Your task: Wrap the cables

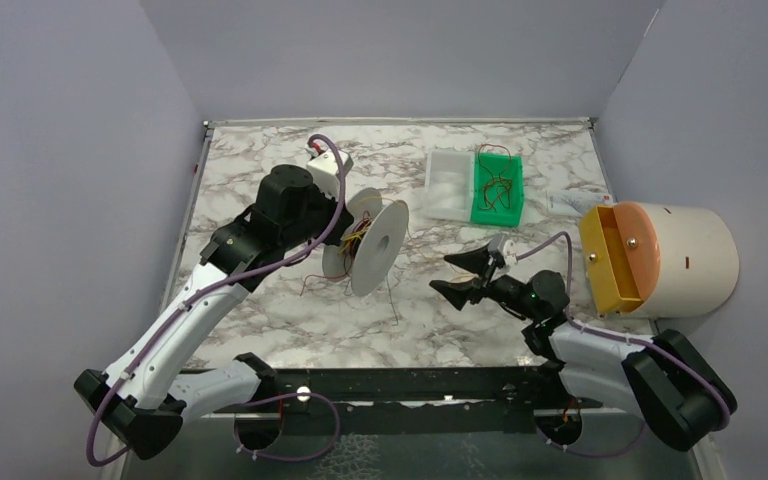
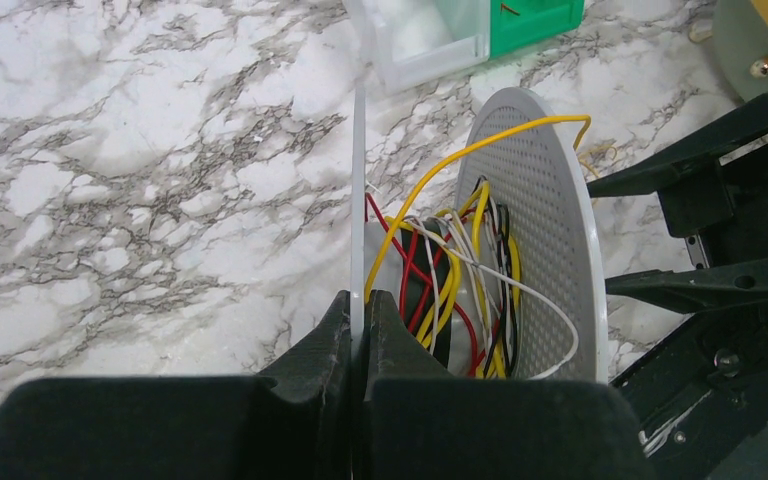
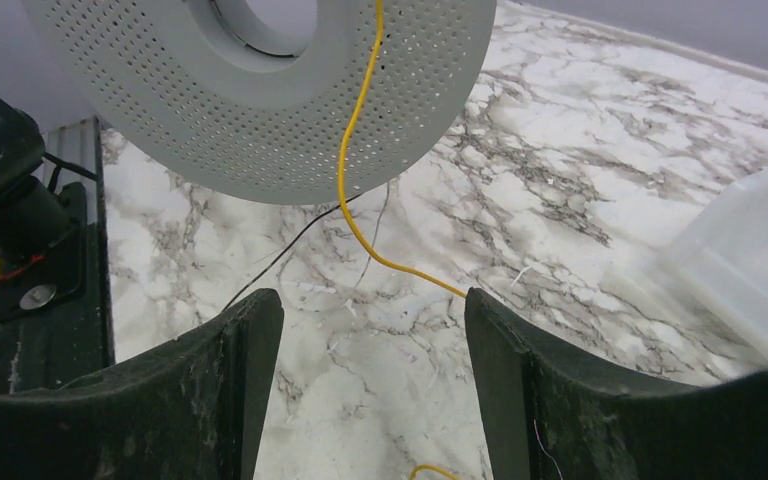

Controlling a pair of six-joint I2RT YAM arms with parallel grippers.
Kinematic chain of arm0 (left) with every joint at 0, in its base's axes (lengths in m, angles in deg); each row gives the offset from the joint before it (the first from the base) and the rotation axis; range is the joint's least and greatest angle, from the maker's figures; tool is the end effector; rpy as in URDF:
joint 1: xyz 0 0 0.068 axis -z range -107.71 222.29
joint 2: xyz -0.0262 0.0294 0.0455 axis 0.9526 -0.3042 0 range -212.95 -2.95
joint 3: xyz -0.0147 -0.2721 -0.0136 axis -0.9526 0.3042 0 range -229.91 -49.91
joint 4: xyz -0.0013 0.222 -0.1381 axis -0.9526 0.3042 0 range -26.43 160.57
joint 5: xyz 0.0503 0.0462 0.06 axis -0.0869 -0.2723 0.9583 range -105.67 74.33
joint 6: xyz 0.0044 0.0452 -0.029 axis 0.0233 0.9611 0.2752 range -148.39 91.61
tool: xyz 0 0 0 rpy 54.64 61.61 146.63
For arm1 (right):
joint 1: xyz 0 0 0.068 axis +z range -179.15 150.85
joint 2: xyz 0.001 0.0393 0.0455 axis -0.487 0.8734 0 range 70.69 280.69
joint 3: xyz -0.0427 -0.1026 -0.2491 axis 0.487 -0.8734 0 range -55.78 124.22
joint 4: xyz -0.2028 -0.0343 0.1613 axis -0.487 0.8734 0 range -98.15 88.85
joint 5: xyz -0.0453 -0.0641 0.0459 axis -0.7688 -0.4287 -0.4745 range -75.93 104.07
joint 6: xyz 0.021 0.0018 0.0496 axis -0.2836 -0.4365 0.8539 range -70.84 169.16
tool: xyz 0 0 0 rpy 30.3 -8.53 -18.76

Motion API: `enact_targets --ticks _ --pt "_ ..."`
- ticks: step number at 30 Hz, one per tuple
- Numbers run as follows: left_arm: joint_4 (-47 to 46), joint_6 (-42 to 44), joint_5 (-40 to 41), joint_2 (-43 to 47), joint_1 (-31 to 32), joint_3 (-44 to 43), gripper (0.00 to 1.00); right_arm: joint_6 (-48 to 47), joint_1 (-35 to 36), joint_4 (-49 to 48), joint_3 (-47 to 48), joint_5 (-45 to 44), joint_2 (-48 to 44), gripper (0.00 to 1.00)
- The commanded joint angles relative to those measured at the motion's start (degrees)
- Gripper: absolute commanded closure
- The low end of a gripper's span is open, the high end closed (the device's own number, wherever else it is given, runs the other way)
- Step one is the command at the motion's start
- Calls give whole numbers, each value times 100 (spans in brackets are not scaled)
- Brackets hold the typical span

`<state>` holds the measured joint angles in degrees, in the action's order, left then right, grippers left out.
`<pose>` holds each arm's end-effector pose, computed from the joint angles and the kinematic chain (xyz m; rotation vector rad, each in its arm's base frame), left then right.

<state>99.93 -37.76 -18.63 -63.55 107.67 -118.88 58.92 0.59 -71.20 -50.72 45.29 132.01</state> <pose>0.1789 -0.1293 0.3872 0.5048 2.0406 -0.5311 0.1498 0.1067 0.1871 -0.7114 1.3693 0.9471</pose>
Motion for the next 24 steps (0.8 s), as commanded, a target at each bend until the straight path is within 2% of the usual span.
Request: enact_targets --ticks 1,6,13,18,24 --pt "-62 -29 -18 243 22 -387 100 -521 57 -1166 -72 -141 334 28" --pt "13 -47 -64 348 22 -480 100 -798 67 -1985 -12 -323 971 27" --pt "139 -98 -132 451 26 -596 100 -664 135 -3321 250 -243 2263 27" --pt "232 -134 -185 499 22 -684 100 -676 188 -3833 558 -289 3095 27" --pt "301 -178 -260 537 22 -773 100 -738 309 -3898 938 -512 3776 27"
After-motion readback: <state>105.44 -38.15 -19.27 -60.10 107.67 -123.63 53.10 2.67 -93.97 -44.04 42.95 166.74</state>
